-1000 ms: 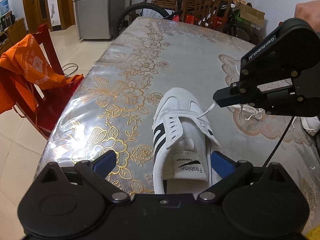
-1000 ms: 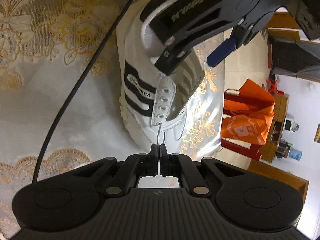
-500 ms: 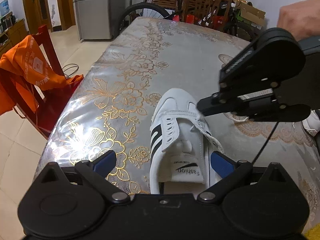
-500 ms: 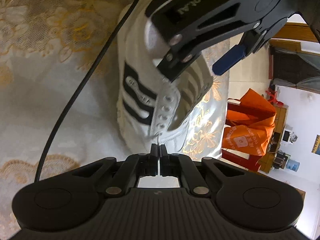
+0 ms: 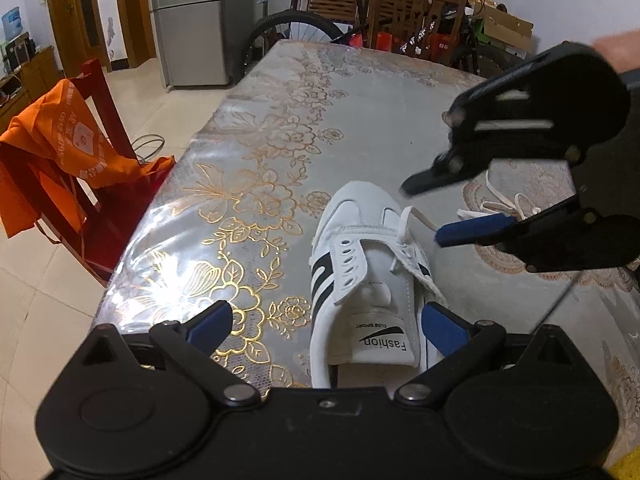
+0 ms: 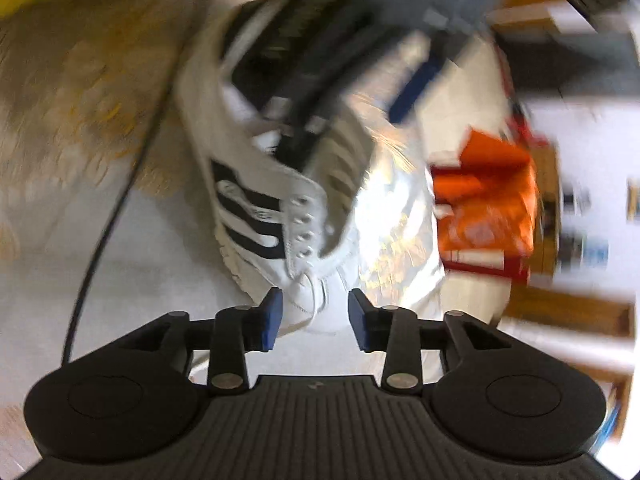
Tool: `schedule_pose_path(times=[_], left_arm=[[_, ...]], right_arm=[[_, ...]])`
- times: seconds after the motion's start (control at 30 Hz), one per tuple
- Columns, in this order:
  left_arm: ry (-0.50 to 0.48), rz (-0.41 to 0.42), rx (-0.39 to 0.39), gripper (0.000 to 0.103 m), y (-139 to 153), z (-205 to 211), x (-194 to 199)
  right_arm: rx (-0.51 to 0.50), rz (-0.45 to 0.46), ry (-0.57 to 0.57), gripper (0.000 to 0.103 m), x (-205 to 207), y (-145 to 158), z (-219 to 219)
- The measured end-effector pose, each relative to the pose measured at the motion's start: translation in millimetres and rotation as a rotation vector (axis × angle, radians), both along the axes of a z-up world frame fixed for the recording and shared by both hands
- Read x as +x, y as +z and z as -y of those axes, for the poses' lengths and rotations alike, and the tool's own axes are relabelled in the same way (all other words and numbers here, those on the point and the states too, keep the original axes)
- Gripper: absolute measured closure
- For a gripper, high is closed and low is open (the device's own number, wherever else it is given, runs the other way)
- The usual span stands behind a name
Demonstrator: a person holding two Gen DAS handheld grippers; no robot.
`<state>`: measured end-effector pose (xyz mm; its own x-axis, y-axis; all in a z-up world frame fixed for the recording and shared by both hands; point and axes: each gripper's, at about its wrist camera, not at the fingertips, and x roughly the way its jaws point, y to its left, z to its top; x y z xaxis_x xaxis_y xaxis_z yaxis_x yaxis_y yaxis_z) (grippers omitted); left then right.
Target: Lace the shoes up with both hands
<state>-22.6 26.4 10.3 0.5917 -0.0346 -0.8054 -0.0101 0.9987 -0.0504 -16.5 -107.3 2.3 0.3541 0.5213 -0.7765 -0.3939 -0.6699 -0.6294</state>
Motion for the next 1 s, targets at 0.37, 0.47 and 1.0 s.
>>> schedule_pose_path(times=[0.37, 0.47, 1.0], left_arm=[[0.089, -0.016, 0.052, 0.002, 26.9, -29.1, -40.5], [0.117, -0.051, 0.069, 0.002, 27.7, -44.6, -49.9], [-0.307, -0.005, 0.055, 0.002, 15.6, -130.5, 20.1]], right_arm=[[0.387, -0.888, -0.964, 0.062, 17.3, 78.3, 10.7], [0.498, -1.201, -1.127, 0.062, 9.2, 81.4, 23.5], [0.871, -0.965, -1.952, 0.093, -32.3, 42.4, -65.4]])
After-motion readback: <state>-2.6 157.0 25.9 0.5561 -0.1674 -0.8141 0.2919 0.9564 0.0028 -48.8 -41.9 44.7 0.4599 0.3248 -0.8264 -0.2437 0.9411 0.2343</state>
